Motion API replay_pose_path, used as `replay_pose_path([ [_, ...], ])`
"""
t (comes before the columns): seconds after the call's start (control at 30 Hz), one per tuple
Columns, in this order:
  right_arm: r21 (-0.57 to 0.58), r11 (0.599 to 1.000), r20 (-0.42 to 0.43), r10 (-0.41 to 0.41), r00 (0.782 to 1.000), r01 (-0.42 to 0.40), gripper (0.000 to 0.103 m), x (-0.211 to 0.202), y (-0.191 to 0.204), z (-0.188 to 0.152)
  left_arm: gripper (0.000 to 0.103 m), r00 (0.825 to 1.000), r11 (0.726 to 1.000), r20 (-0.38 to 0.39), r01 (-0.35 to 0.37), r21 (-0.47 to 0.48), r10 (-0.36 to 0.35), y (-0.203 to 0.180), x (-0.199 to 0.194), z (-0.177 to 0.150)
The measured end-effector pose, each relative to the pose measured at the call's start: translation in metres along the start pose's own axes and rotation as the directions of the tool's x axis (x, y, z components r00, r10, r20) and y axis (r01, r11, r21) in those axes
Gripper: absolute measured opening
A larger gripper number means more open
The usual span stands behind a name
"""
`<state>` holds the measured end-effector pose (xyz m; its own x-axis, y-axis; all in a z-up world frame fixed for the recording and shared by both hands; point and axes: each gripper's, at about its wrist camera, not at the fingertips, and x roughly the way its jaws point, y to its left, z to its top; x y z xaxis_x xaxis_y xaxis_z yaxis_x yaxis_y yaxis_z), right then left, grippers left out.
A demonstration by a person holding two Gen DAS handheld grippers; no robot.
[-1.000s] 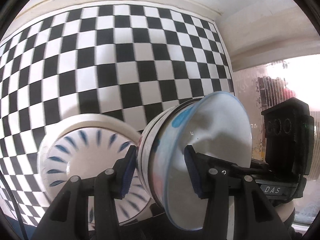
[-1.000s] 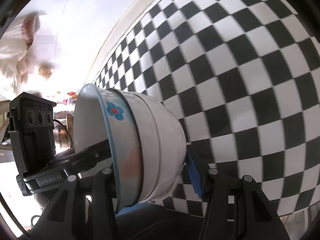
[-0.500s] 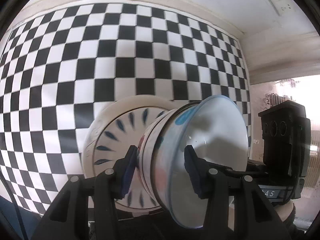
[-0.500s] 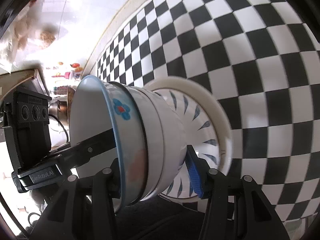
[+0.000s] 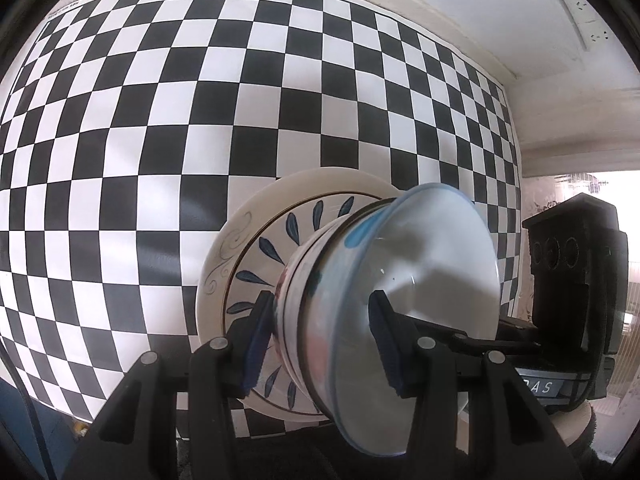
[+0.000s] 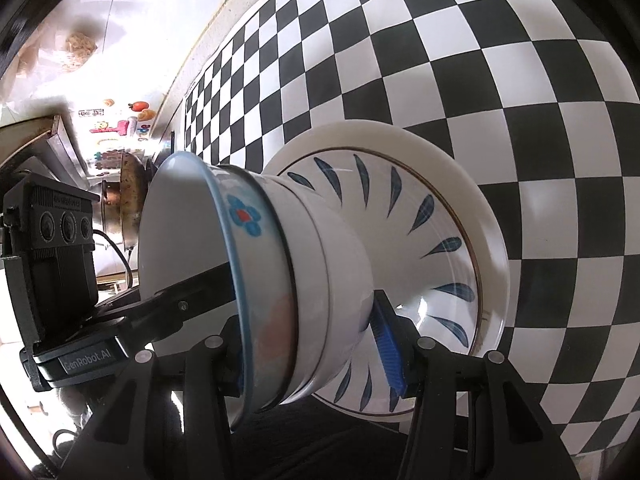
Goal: Organize plates and bowls
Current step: 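Lower the bowl stack onto the plate stack with both tools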
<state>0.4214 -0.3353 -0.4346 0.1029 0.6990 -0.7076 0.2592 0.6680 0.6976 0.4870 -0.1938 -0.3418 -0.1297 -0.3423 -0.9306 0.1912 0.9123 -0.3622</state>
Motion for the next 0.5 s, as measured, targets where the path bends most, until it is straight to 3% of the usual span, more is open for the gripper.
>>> replay_pose_path([
  [0.5,0.002,1.000,-0.017,-0.026,1.000,0.026,0.053,0.003,-0.007,-0.004,0.044,1.000,1.000,-0.024,0.008,-0.012,-0.008,0.002,0.011,-0.007],
])
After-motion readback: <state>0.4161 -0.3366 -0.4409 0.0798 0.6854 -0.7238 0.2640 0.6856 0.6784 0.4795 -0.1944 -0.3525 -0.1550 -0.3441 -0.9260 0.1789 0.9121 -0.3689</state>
